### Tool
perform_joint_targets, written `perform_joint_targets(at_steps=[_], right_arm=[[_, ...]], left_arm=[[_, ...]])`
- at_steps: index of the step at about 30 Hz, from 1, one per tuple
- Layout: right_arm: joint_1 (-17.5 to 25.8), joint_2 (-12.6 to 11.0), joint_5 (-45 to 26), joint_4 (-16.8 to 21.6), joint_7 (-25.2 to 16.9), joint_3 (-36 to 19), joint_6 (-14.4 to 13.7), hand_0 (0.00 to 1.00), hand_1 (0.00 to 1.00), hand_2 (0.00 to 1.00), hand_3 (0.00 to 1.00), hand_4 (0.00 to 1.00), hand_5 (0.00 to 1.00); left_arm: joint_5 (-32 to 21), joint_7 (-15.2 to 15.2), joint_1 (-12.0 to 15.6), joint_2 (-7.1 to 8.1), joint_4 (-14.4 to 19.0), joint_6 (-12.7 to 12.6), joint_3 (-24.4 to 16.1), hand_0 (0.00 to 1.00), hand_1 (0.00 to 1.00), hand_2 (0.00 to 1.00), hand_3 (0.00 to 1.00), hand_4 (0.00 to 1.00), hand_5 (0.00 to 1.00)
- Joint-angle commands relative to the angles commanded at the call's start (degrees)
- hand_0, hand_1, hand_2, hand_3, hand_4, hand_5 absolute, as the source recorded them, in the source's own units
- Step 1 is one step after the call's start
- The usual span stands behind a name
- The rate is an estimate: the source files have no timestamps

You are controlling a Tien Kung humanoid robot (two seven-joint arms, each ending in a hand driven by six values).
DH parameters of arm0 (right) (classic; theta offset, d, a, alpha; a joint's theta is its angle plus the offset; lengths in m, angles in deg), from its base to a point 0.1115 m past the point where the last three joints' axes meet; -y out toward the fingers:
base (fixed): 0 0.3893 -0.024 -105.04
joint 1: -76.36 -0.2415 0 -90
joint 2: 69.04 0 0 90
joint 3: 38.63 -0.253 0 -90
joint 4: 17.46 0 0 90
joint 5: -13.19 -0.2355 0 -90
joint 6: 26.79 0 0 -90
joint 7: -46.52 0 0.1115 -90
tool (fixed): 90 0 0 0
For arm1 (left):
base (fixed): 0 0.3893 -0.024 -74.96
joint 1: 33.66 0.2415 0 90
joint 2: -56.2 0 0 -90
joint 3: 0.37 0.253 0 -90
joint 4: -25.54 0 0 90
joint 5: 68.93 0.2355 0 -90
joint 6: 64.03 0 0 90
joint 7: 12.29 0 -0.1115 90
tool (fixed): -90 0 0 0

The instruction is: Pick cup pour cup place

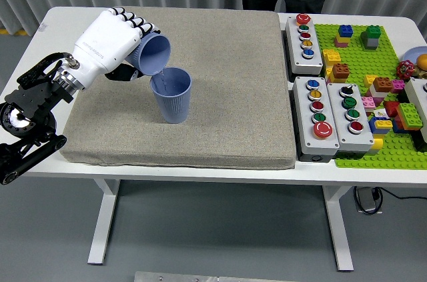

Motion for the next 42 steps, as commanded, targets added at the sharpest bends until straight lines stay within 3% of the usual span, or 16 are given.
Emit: perform_joint_targets(at_steps=[17,42], right_arm=[[-0.2,-0.1,-0.5,0.0,-0.2,0.2,0.0,0.682,0.628,0.585,0.569,0.002,0.158],[0.0,0.0,-0.3,0.0,0.0,0.2,-0.1,0.681,0.628,0.585,0.569,0.002,0.154]], left_arm=[[0.0,-1.2,-1.8,0.96,0.2,0.2,2.3,0.426,0.426,0.475,0.483,0.722,0.114],[0.0,-1.4,-1.2,1.05,0.5,-0.3,2.0,0.427,0.43,0.475,0.486,0.711,0.102]])
